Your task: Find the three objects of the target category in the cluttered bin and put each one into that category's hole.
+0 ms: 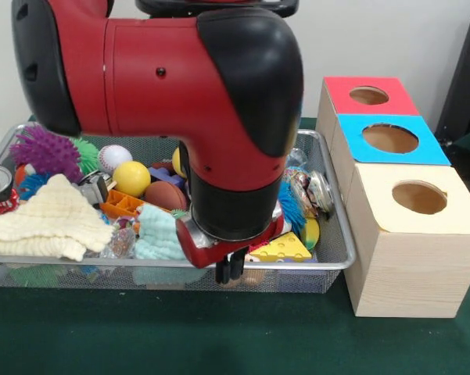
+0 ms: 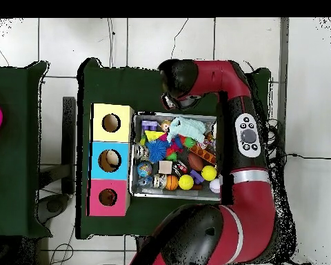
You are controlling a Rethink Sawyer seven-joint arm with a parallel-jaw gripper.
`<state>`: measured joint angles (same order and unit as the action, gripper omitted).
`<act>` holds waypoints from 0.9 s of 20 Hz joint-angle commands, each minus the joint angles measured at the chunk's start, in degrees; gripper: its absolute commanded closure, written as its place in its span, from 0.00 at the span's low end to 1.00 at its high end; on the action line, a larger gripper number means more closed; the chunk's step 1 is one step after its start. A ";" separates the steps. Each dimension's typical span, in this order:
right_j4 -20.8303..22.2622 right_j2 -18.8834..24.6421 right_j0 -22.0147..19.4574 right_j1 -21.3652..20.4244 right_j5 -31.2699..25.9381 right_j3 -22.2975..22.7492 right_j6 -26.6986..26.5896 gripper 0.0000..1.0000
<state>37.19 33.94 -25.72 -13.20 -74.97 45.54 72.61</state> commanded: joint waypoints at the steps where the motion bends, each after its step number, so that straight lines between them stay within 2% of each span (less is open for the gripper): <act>1: 3.55 -2.01 -0.69 1.29 -7.27 -0.92 -18.00 1.00; 7: 1.24 -3.27 -2.54 -3.51 -9.01 4.65 -16.29 1.00; 9: 0.47 -2.88 -3.03 -4.15 -6.02 6.56 -14.61 1.00; 11: -1.13 -0.72 -3.96 -4.14 -2.16 8.20 -14.97 1.00; 14: -2.13 0.68 -3.42 -4.22 -0.87 8.46 -14.32 1.00; 15: -2.04 1.22 -3.16 -4.24 -0.76 8.30 -15.78 1.00; 18: -1.56 1.03 -2.21 -3.96 -1.62 7.33 -15.77 1.00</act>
<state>35.54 33.45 -27.78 -16.44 -77.64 47.90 72.34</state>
